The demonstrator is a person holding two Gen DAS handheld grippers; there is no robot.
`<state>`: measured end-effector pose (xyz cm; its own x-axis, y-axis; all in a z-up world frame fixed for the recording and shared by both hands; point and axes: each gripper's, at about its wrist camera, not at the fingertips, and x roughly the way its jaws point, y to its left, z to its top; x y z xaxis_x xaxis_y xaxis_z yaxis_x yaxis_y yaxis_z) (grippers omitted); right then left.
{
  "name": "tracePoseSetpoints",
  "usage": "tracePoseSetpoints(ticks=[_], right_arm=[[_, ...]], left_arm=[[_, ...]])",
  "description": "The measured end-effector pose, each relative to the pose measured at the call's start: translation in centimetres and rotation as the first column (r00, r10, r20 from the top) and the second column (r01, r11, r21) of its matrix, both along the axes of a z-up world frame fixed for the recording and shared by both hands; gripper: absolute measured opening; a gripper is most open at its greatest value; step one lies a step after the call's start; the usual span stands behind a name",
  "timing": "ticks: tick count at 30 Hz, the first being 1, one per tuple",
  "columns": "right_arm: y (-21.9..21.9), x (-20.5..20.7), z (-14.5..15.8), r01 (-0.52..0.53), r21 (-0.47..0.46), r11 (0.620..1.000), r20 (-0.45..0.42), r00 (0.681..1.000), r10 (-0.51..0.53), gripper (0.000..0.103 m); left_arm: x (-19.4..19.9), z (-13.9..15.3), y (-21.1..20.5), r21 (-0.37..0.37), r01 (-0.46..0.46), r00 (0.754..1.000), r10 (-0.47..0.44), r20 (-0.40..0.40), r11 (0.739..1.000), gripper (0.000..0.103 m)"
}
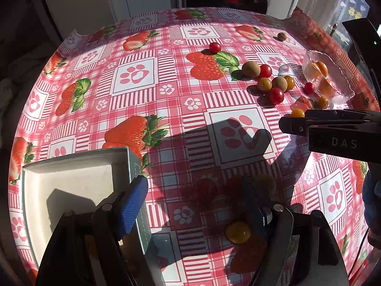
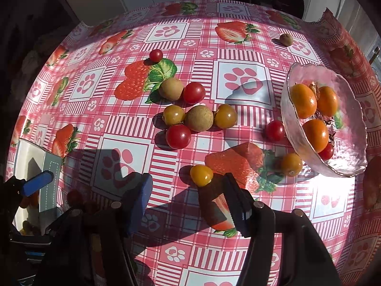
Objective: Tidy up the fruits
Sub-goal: 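Grasp a yellow cherry tomato with the right tool while the left grasps a red one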
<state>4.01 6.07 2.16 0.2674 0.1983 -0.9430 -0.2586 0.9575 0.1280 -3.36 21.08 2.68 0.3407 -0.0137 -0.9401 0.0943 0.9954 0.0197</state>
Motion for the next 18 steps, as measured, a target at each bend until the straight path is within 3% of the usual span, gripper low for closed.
tracePoseSetpoints(ticks=[18], right_arm=[[-0.64,-0.17,0.08,-0.011,0.012,1.000,0.000,1.000,0.011,0.065]], left_arm=[[-0.55,0.23,0.93,0.013,0.002,1.000,-0.002,-0.012,1.000,0.080]])
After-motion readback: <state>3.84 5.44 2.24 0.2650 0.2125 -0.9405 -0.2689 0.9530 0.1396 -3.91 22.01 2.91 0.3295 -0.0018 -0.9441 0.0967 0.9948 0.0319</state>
